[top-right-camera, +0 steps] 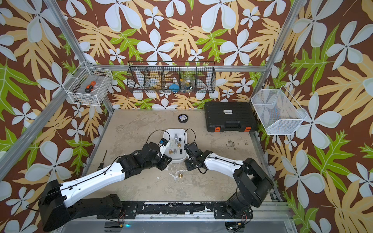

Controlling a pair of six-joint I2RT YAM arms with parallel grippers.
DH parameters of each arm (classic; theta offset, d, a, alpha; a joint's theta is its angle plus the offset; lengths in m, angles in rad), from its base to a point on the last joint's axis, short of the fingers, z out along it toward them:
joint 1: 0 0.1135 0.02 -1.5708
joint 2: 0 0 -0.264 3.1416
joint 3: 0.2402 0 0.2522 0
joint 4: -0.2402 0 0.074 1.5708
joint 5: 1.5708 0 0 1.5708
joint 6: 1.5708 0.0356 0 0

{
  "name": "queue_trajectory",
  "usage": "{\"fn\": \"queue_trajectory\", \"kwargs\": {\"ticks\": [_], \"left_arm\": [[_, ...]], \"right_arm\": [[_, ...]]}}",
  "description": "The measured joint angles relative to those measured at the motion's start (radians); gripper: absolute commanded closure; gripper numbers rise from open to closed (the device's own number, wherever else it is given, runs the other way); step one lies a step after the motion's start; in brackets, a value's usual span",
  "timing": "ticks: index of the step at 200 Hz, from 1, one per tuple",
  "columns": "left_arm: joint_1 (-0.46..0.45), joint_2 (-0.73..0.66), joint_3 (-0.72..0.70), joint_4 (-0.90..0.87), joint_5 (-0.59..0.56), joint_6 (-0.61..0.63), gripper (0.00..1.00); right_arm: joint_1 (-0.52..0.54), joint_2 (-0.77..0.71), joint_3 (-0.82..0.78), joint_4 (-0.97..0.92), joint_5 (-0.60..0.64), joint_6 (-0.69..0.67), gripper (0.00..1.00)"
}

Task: Put the chess pieces into the storage box
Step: Pick up the chess piece at the center of the board.

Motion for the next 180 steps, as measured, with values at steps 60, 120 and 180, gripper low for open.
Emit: {"fn": "queue_trajectory", "kwargs": {"ticks": [60, 120, 180], "left_arm": [[0.0, 0.0, 0.0, 0.0, -0.001, 0.0, 0.54], [0.0, -0.001, 0.0, 0.0, -0.009, 0.003, 0.54], [0.007, -0.002, -0.004, -0.001, -0.019, 0.004, 0.54]], "right_arm": [[0.003, 0.013, 0.003, 0.004, 0.003, -0.001, 0.79], [0.004, 0.017, 0.01, 0.005, 0.003, -0.004, 0.81], [0.009, 0.028, 0.01, 0.005, 0.006, -0.007, 0.82]]}}
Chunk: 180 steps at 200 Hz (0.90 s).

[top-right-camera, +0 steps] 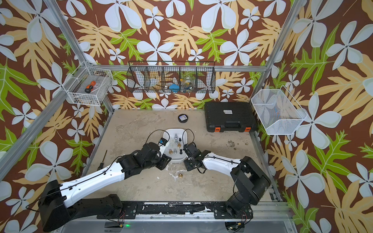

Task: Put the chess pieces into the storage box
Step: Pick up the chess piece at the center of the board.

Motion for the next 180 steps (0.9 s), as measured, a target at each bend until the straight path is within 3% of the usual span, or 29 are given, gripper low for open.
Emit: {"fn": "queue_trajectory", "kwargs": {"ticks": [67, 92, 145, 180], "left_arm": [[0.006, -0.013, -0.007, -0.001, -0.012, 0.0, 0.54], [0.045, -0.042, -0.011, 0.0, -0.021, -0.005, 0.54], [0.298, -0.092, -0.007, 0.0, 0.031, -0.048, 0.54], [0.492, -0.092, -0.019, 0.008, 0.152, -0.053, 0.54]], "right_arm": [[0.001, -0.015, 0.006, -0.007, 0.001, 0.0, 0.89], [0.001, -0.055, 0.033, -0.036, 0.004, 0.0, 0.89], [0.001, -0.143, 0.206, -0.131, 0.044, 0.002, 0.9], [0.0, 0.037, 0.43, -0.154, 0.043, -0.043, 0.9]]}}
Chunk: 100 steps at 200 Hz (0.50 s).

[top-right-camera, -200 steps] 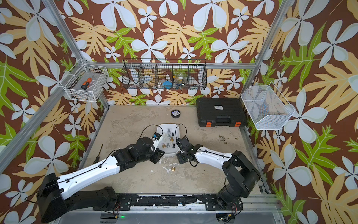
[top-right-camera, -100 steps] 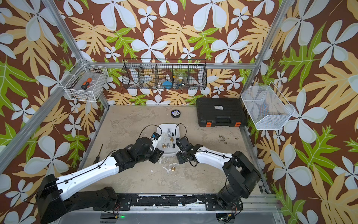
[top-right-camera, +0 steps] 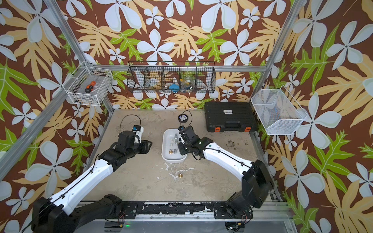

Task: Put the chess pieces into the storage box
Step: Pick up the chess piece at the center of the board, then place the chess piece in the storage box.

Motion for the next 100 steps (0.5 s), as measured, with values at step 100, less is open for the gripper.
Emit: {"fn": "queue_trajectory", "kwargs": {"ticks": [100], "left_arm": [[0.122, 0.103, -0.053, 0.069, 0.147, 0.043, 0.54]], "right_arm": [[-0.032, 0.459, 0.456, -0.091, -0.047, -0.103, 0.9]]}}
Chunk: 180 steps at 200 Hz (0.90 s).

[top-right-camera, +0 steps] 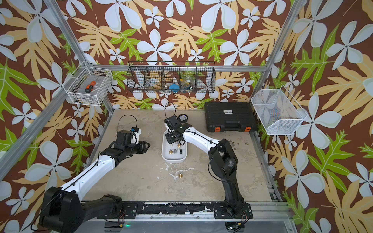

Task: Put the chess pieces into the storage box
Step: Place the chess piece in the storage box.

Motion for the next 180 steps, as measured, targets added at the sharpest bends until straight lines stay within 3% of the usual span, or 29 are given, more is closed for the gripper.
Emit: {"fn": "queue_trajectory", "kwargs": {"ticks": [94, 180], "left_arm": [[0.001, 0.005, 0.0, 0.018, 0.002, 0.01, 0.55], [0.003, 0.005, 0.0, 0.02, 0.009, 0.01, 0.54]], "right_arm": [[-0.016, -0.004, -0.117, 0.024, -0.049, -0.022, 0.89], [-0.008, 0.017, -0.131, 0.068, -0.049, -0.022, 0.87]]}}
